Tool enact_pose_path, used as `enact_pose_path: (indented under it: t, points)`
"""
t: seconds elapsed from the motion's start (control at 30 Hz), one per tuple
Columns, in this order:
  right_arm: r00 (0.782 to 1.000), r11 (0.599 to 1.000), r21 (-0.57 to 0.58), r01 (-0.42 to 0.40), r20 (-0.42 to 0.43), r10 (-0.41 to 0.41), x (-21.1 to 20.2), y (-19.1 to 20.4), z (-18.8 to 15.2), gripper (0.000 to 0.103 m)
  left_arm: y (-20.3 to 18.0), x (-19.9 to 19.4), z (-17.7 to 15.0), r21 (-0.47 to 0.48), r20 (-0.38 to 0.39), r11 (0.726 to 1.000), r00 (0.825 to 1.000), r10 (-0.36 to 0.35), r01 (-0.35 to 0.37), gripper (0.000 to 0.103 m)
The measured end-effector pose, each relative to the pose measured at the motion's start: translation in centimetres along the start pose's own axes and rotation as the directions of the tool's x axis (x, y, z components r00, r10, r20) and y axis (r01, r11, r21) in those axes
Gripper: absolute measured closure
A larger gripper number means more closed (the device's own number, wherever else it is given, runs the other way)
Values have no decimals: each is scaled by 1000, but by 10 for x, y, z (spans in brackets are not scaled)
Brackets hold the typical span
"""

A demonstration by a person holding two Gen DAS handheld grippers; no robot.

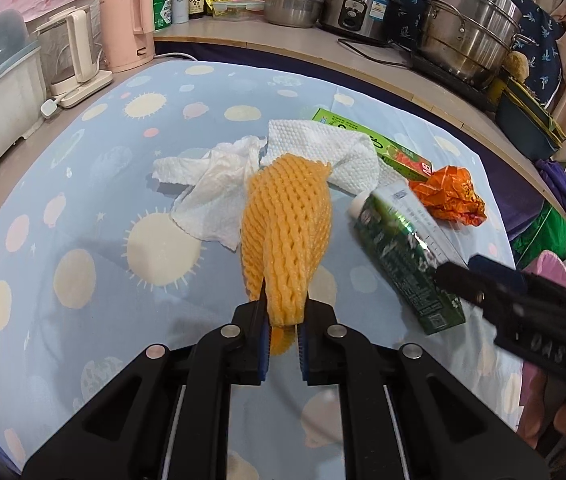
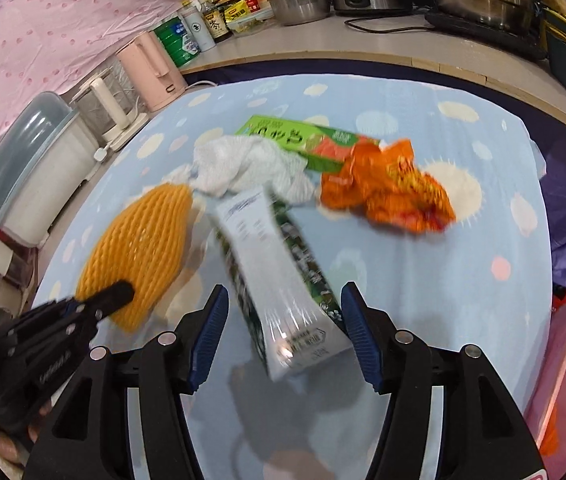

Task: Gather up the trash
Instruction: 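Grasp the orange foam net with the left tool while the right tool grasps the green milk carton, then carry the net and carton over the pink bin and open both tools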

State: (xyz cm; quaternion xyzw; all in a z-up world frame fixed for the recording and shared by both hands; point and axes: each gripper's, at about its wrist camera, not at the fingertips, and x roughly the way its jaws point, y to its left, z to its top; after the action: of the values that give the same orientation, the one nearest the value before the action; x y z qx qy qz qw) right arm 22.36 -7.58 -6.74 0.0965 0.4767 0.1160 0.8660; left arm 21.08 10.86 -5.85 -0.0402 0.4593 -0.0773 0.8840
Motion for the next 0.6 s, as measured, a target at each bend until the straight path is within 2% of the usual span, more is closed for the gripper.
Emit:
enact_pose_path:
  t: [0.27,0.33,0.6]
  points:
    - [999,997,-54,52,-2,-52,4,10,-22,46,-11,-6,-9,13,-2,1000,1000,-5,5,93]
    - [998,996,-56,62,8,-62,2,10,-24,54,-12,-9,-10,17,2,1000,1000,-5,5,93]
    - [997,998,-22,53,65,-51,-27,4,-30,54,-22,-27,-13,35,17,999,1000,-13,12,93]
